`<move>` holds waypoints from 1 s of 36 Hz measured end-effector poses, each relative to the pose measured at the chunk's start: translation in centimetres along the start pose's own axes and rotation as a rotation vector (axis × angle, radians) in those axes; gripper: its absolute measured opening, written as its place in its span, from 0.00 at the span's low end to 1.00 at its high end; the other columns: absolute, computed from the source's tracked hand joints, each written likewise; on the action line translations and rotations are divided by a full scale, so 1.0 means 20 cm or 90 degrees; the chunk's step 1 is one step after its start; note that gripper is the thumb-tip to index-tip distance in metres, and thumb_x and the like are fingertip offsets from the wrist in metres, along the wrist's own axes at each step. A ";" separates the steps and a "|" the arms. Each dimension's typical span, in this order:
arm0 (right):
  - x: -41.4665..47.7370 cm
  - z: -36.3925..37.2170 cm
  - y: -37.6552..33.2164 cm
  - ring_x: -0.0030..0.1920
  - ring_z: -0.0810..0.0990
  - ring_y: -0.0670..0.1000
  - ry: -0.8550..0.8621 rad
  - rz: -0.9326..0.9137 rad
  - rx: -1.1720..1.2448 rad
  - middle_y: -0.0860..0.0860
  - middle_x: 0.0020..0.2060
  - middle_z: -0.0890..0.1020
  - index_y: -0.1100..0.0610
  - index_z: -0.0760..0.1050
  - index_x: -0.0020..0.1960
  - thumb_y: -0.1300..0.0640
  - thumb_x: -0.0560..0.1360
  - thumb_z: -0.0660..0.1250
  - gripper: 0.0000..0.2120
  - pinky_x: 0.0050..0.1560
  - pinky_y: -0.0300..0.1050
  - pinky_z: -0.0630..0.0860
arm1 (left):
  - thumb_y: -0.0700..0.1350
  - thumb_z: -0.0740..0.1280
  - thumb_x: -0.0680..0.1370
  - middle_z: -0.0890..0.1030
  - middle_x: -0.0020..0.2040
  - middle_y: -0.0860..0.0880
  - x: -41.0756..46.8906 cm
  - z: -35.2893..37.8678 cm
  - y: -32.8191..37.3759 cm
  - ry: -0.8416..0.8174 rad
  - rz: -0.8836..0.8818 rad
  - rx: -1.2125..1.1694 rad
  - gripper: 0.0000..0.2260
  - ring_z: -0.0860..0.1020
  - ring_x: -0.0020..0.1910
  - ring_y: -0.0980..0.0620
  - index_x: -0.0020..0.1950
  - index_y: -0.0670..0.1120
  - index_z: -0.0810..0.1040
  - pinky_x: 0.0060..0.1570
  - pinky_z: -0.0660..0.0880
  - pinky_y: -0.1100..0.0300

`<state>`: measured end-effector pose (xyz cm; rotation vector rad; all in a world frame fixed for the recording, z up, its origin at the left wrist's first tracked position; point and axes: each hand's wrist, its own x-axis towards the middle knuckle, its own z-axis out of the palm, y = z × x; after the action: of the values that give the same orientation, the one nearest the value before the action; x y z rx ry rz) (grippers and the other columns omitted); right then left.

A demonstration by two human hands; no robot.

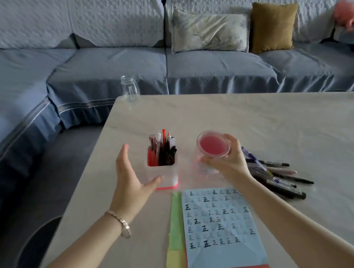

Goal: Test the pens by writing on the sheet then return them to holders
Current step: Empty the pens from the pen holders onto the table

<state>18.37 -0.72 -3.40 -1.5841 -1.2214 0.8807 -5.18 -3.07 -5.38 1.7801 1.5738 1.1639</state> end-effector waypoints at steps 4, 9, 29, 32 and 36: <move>0.01 0.07 0.06 0.56 0.74 0.50 0.007 0.050 -0.022 0.44 0.51 0.73 0.49 0.61 0.66 0.56 0.59 0.80 0.42 0.59 0.48 0.71 | 0.44 0.78 0.64 0.55 0.74 0.52 0.14 0.03 -0.03 -0.117 -0.119 -0.081 0.51 0.56 0.71 0.59 0.76 0.47 0.46 0.69 0.56 0.61; -0.03 0.03 0.05 0.69 0.64 0.52 -0.031 0.039 -0.111 0.51 0.69 0.65 0.53 0.49 0.74 0.51 0.60 0.79 0.53 0.67 0.50 0.62 | 0.32 0.79 0.61 0.73 0.52 0.66 0.27 0.04 0.05 -0.254 -0.055 -0.142 0.35 0.72 0.47 0.77 0.55 0.58 0.65 0.46 0.65 0.78; -0.46 -0.40 -0.16 0.47 0.80 0.41 -0.238 -0.126 -0.068 0.41 0.48 0.81 0.44 0.71 0.59 0.64 0.55 0.80 0.37 0.46 0.33 0.75 | 0.49 0.82 0.55 0.73 0.64 0.47 -0.14 0.26 0.48 -0.353 -0.015 -0.463 0.52 0.74 0.62 0.50 0.73 0.48 0.56 0.56 0.74 0.57; -0.43 -0.56 -0.08 0.49 0.80 0.47 -0.182 -0.084 -0.185 0.43 0.50 0.80 0.40 0.71 0.58 0.55 0.52 0.78 0.37 0.50 0.46 0.78 | 0.55 0.78 0.59 0.66 0.65 0.63 -0.15 0.41 0.53 -0.348 -0.058 -0.378 0.48 0.71 0.61 0.66 0.67 0.67 0.48 0.58 0.71 0.67; -0.33 -0.76 0.02 0.59 0.68 0.49 -0.078 -0.026 -0.590 0.42 0.56 0.69 0.41 0.59 0.69 0.47 0.56 0.75 0.45 0.56 0.40 0.61 | 0.68 0.65 0.67 0.58 0.71 0.62 -0.15 0.66 0.53 -0.377 -0.040 -0.265 0.42 0.60 0.69 0.65 0.74 0.58 0.47 0.68 0.63 0.60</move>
<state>30.87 -10.70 1.13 -2.2127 -1.8990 0.3738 11.77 -5.98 -4.47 1.5799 0.9520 0.7586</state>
